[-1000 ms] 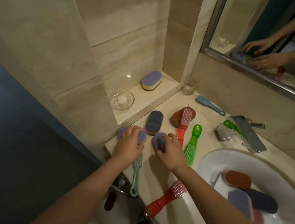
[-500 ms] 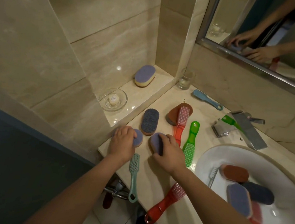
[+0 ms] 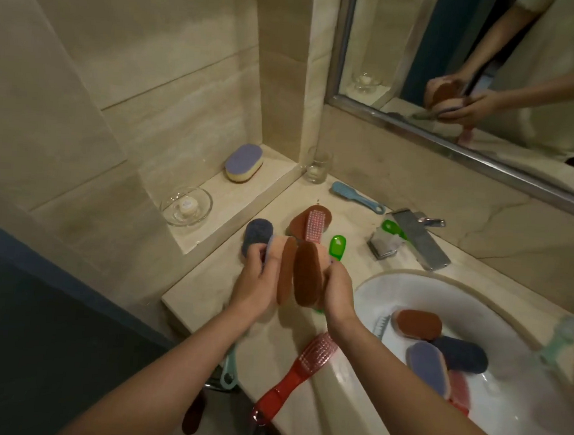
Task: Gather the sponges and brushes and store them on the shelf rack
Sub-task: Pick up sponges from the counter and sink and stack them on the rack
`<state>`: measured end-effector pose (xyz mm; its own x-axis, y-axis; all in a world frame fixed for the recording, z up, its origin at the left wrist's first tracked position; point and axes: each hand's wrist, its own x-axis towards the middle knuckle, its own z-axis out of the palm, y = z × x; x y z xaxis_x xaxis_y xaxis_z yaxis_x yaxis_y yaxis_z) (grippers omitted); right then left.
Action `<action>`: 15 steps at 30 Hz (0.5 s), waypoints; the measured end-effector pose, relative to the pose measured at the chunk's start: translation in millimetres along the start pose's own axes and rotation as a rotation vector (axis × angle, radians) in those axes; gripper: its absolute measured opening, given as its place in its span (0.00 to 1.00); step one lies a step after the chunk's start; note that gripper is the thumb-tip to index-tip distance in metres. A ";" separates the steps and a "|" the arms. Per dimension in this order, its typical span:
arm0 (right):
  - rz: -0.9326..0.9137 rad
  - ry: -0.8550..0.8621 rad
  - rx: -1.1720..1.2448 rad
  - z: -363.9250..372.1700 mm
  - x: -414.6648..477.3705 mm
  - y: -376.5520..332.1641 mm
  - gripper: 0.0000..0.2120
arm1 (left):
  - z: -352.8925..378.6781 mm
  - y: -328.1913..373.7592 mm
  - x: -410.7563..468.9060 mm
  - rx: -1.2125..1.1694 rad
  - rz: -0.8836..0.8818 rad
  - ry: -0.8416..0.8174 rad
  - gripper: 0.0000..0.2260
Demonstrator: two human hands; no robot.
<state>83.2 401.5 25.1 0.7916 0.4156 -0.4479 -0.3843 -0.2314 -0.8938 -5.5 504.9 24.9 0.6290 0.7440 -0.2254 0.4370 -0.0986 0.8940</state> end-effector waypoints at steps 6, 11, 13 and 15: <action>-0.067 0.146 0.017 -77.7 -19.0 -11.5 0.20 | 50.5 32.4 -22.2 -0.191 -0.028 0.027 0.15; -0.158 0.288 0.037 -145.1 -49.2 -16.8 0.14 | 101.0 65.9 -60.2 -0.312 -0.009 -0.105 0.28; -0.210 0.304 0.044 -171.1 -61.0 -18.7 0.14 | 121.9 80.2 -76.9 -0.306 0.005 -0.159 0.29; -0.264 0.304 0.066 -196.7 -73.2 -23.1 0.13 | 141.1 93.9 -91.8 -0.305 0.009 -0.200 0.21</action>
<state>127.6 203.4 83.2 0.9678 0.1716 -0.1844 -0.1710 -0.0901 -0.9812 68.6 334.2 75.0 0.7582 0.5973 -0.2616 0.2380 0.1201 0.9638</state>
